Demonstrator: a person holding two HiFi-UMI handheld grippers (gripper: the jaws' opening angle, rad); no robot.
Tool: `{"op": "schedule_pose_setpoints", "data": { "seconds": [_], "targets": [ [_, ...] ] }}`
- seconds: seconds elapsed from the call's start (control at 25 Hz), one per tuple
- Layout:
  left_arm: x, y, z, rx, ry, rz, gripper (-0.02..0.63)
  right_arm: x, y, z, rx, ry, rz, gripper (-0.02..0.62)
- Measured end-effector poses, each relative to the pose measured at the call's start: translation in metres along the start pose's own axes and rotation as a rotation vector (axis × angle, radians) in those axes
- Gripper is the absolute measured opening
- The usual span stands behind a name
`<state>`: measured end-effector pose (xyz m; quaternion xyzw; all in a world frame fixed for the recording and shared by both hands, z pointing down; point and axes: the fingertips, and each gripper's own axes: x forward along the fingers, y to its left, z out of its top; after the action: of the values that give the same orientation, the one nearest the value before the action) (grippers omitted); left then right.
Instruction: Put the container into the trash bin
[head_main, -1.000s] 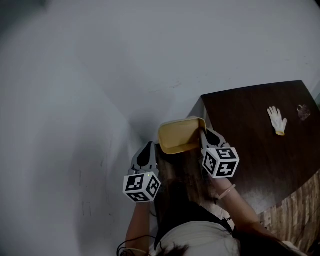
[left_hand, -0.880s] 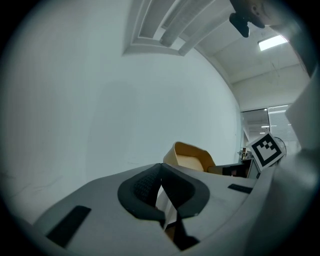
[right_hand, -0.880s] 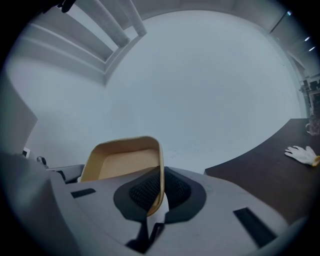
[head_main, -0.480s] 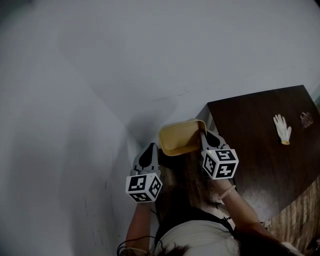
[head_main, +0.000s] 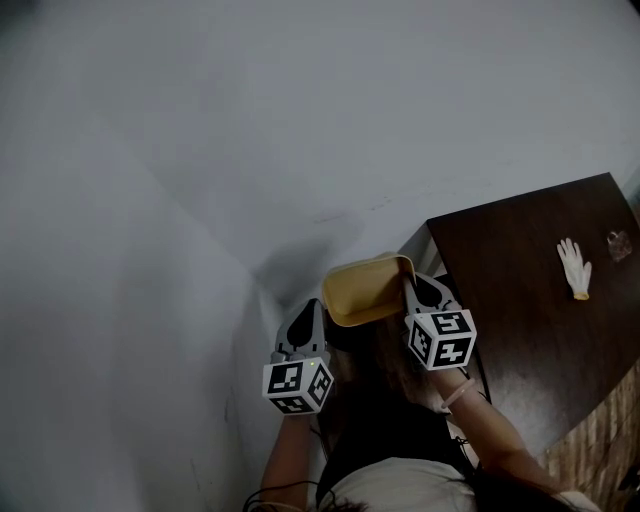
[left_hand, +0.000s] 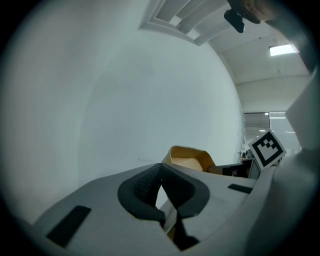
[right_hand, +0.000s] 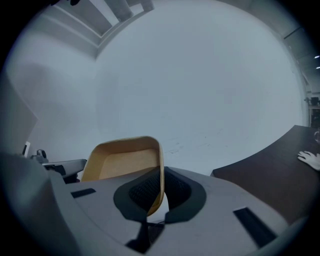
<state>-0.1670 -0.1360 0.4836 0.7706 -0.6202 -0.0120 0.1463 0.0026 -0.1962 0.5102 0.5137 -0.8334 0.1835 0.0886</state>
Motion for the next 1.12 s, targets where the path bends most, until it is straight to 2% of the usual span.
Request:
{"op": "schedule_pose_setpoints", "data": {
  "seconds": [0.32, 1.12],
  "targets": [
    [0.034, 0.026, -0.023, -0.023, 0.004, 0.028, 0.020, 0.048, -0.006, -0.024, -0.077, 0.063, 0.041, 0.012],
    [0.090, 0.090, -0.137, -0.099, 0.089, 0.117, 0.020, 0.154, -0.020, -0.135, -0.253, 0.280, 0.133, 0.014]
  ]
}}
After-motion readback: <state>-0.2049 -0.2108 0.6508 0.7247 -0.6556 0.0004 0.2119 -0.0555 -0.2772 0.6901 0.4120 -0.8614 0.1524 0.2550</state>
